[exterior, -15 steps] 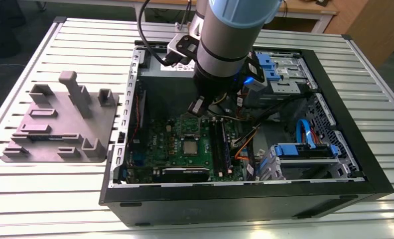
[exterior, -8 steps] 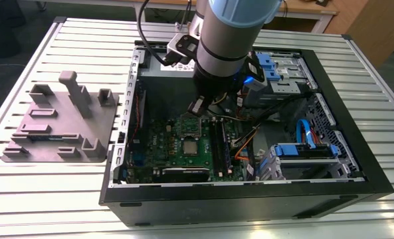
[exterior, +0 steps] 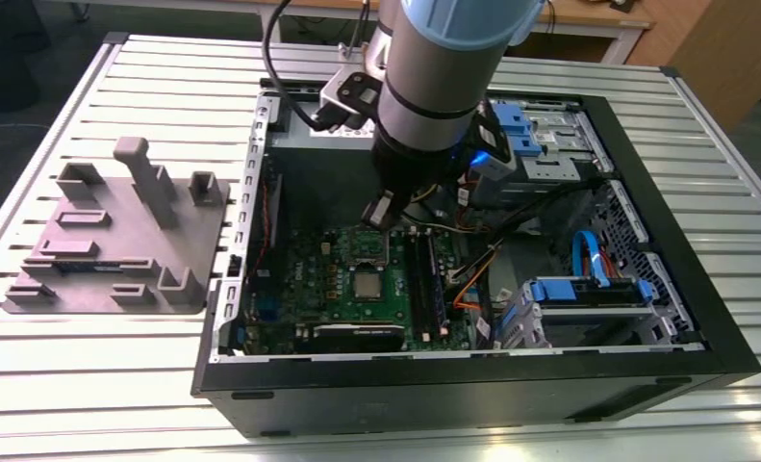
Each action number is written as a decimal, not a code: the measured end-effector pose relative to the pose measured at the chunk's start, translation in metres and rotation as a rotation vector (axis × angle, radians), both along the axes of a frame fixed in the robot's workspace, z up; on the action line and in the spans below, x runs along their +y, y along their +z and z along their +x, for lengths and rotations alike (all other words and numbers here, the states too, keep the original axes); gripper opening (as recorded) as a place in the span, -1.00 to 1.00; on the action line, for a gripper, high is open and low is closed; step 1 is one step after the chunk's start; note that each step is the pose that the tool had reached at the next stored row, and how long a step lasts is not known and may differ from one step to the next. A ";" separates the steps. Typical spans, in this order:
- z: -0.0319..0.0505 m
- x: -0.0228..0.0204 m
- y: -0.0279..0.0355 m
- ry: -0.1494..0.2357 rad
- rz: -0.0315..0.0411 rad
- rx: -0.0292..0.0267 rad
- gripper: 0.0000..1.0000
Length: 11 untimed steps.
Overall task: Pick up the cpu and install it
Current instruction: 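Close the cpu cover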
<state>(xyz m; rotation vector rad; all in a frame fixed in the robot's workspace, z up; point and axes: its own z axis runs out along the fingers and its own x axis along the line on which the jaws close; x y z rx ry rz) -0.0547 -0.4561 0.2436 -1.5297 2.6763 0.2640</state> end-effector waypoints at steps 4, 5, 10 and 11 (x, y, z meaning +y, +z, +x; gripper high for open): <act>-0.0001 -0.0044 -0.0001 0.001 -0.0027 -0.0001 -0.79; -0.0001 -0.0060 -0.0001 0.002 -0.0028 -0.0001 -0.79; -0.0001 -0.0114 -0.0001 0.002 -0.0026 -0.0001 -0.79; -0.0001 -0.0132 -0.0001 0.002 -0.0027 -0.0001 -0.79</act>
